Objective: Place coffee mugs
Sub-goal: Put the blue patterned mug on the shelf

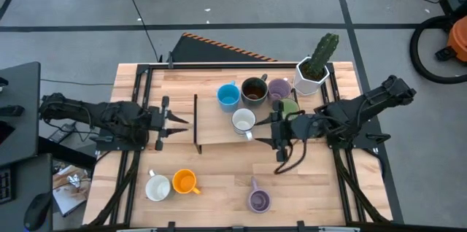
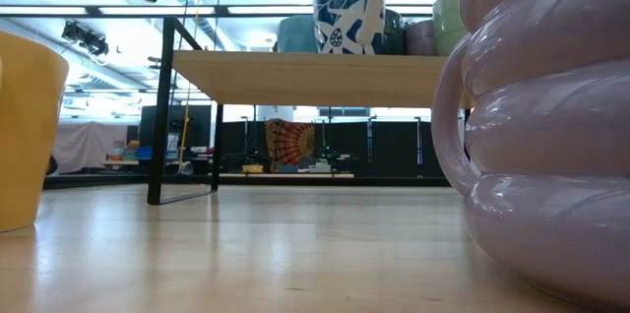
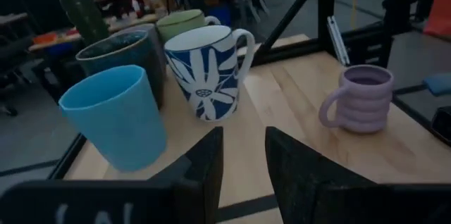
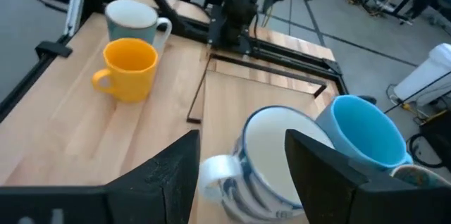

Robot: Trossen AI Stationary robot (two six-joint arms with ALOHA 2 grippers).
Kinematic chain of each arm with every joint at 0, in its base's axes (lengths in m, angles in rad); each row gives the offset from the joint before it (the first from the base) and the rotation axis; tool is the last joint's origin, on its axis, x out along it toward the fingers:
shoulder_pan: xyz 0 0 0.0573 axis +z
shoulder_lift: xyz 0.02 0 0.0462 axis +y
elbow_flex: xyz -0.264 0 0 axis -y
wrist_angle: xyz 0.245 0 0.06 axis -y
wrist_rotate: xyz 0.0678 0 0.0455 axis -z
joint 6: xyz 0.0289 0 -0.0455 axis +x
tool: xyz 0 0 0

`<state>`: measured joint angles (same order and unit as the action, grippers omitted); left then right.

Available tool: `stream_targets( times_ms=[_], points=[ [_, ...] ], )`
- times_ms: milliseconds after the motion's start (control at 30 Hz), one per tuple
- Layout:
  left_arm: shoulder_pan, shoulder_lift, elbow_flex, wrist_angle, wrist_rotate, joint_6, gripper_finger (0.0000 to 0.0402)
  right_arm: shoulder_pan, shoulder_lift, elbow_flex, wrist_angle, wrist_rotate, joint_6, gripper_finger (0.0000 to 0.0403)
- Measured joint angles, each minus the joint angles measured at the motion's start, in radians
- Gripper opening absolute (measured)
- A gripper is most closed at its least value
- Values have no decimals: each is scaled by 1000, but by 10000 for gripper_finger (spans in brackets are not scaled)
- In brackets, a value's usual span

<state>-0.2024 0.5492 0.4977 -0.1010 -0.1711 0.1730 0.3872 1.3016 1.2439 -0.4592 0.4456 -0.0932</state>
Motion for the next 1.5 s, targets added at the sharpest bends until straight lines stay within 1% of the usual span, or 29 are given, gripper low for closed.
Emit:
stream_targets(
  times_ms=[100,300,533,667,967,1067,1200,1300,1433,1500],
  points=[
    [-1,-58,-68,36,1,2,112,-30,10,10,-29,-9,16,212],
    [0,-150,-190,118,-9,42,112,-70,38,40,-27,-18,12,208],
    [0,-209,-334,300,-36,87,112,-93,109,93,-33,-22,15,208],
    [0,-217,-392,392,-38,106,112,-101,168,157,-64,-23,28,208],
    [3,-224,-441,394,-52,109,112,-108,270,298,-138,-23,79,208],
    [3,-224,-441,391,-64,109,112,-116,288,309,-144,-23,105,208],
    [3,-222,-441,328,-61,109,112,-128,296,310,-145,-24,148,208],
    [3,-223,-441,314,-52,108,112,-129,301,310,-137,-27,153,208],
    [3,-223,-444,324,-5,100,112,-136,301,310,-131,-51,149,208],
    [3,-223,-480,396,-6,95,112,-143,301,310,-133,-82,150,208]
  ],
)
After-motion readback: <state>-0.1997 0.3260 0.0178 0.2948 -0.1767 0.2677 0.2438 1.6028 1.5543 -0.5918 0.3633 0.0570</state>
